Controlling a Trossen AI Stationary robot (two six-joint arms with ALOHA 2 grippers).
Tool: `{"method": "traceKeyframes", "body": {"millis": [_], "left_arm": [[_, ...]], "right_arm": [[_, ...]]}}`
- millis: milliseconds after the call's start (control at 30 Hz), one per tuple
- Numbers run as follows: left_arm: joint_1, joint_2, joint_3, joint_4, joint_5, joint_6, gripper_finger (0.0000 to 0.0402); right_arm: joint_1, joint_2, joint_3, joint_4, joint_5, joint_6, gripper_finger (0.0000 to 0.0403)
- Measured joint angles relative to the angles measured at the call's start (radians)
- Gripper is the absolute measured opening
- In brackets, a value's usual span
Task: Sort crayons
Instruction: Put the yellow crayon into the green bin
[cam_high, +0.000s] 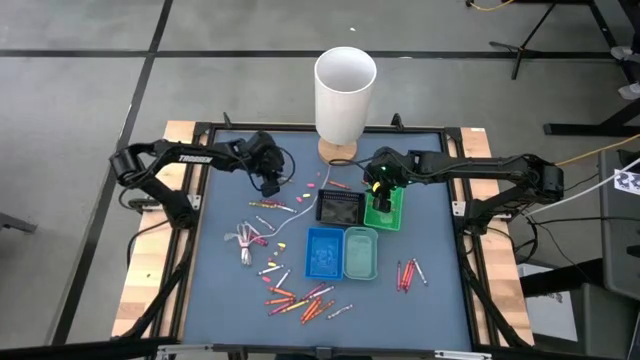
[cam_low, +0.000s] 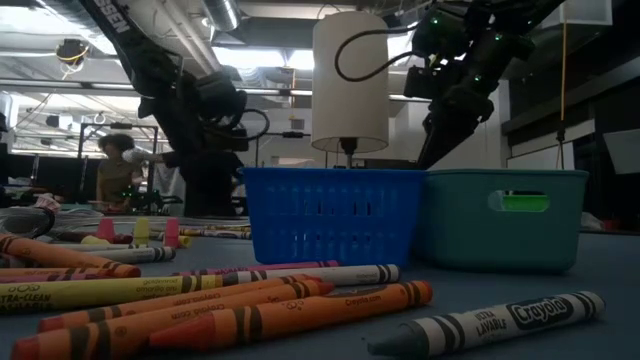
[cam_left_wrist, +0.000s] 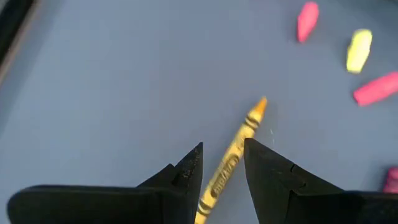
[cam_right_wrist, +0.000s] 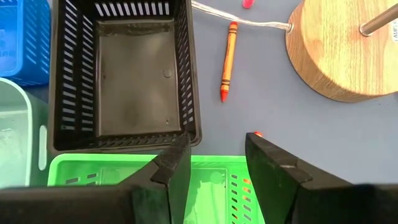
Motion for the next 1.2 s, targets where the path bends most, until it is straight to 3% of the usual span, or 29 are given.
{"method": "traceKeyframes", "body": {"millis": [367, 633, 1033, 1200], "left_arm": [[0.002, 0.001, -0.011, -0.022, 0.012, 0.105, 0.0102], [0.018, -0.001, -0.065, -0.014, -0.027, 0.093, 0.0102], [0.051, 0.0, -0.068, -0.018, -0.006, 0.071, 0.0102], [0.051, 0.0, -0.068, -0.02, -0.005, 0.071, 0.0081]], "right_arm": [[0.0, 0.0, 0.0, 0.0, 0.0, 0.0, 0.0152], [0.0, 0.0, 0.0, 0.0, 0.0, 0.0, 0.0152], [0.0, 0.0, 0.0, 0.0, 0.0, 0.0, 0.0152], [0.0, 0.0, 0.0, 0.0, 0.0, 0.0, 0.0152]]}}
